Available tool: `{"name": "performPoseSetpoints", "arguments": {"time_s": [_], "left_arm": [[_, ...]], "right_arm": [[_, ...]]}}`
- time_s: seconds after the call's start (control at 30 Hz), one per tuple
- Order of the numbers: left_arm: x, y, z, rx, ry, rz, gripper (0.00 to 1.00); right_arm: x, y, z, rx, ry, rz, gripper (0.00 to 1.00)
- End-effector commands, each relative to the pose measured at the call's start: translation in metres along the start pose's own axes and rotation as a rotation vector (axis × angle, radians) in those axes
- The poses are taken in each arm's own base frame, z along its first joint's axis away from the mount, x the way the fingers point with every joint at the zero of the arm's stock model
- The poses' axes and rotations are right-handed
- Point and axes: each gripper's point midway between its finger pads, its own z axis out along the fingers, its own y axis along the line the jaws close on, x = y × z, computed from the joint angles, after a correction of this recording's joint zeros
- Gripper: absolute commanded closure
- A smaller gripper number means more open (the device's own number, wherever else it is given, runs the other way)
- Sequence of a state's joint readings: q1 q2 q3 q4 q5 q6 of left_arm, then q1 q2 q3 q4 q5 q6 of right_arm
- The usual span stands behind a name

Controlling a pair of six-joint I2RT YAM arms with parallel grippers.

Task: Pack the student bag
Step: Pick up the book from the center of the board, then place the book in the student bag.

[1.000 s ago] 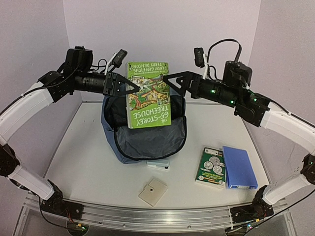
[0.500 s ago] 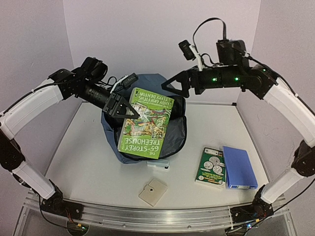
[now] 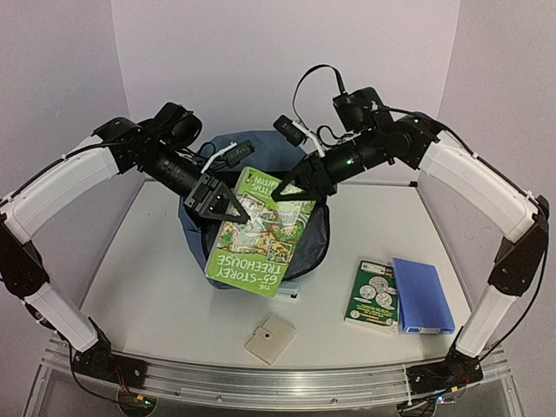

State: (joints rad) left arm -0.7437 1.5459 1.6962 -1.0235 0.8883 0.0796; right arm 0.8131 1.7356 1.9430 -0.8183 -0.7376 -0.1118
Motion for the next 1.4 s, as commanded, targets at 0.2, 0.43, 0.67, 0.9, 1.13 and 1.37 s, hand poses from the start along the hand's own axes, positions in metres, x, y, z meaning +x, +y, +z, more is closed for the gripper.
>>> {"name": "performPoseSetpoints", "arguments": {"time_s": [0.2,0.43,0.67,0.9,1.13,1.37], "left_arm": [[-0.043,-0.009,-0.028,-0.147,-0.162,0.178,0.9],[-0.035,0.028,-0.038,-0.368,-0.175,0.138,0.26],[-0.016,0.047,-0.044,-0.481,-0.161,0.125,0.15],[0.016,0.065,-0.029,-0.487,-0.085,0.151,0.41],[0.024,0.099,-0.028,-0.619,-0.04,0.191,0.43],[0.015,0.123,-0.032,-0.728,-0.032,0.245,0.41]], "right_arm": [[-0.028,0.034,-0.036,-0.028,-0.134,-0.12,1.0],[-0.034,-0.01,-0.065,0.388,-0.239,-0.158,1.0],[-0.049,-0.01,-0.075,0.487,-0.334,-0.3,1.0],[-0.072,-0.008,-0.081,0.523,-0.389,-0.42,1.0],[-0.086,-0.012,-0.081,0.562,-0.416,-0.504,1.0],[-0.093,-0.013,-0.08,0.579,-0.438,-0.563,1.0]]}}
